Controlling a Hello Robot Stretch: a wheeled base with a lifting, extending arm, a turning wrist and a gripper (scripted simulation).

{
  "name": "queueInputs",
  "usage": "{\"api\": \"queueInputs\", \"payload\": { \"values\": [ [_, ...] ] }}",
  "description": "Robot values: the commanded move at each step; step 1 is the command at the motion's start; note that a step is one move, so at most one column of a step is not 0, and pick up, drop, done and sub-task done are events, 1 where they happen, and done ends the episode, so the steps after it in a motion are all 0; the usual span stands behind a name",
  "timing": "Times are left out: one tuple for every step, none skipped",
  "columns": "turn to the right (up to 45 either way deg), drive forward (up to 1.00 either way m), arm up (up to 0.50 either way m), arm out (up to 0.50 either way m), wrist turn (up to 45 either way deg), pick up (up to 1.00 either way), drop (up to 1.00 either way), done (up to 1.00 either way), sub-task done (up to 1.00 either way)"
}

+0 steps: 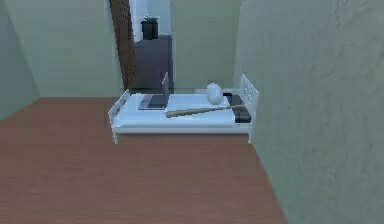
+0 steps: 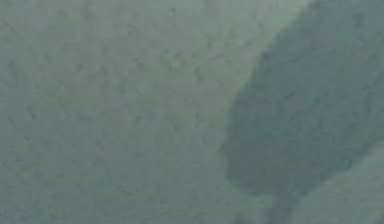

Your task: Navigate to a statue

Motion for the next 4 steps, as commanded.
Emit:
{"api": "queueInputs", "payload": {
  "values": [
    [-45.0,0.00,0.00,0.00,0.0,0.00,0.00,0.00,0.00],
    [-45.0,0.00,0.00,0.00,0.0,0.00,0.00,0.00,0.00],
    [-39.0,0.00,0.00,0.00,0.0,0.00,0.00,0.00,0.00],
    [0.0,0.70,0.00,0.00,0.0,0.00,0.00,0.00,0.00]
  ]
}}
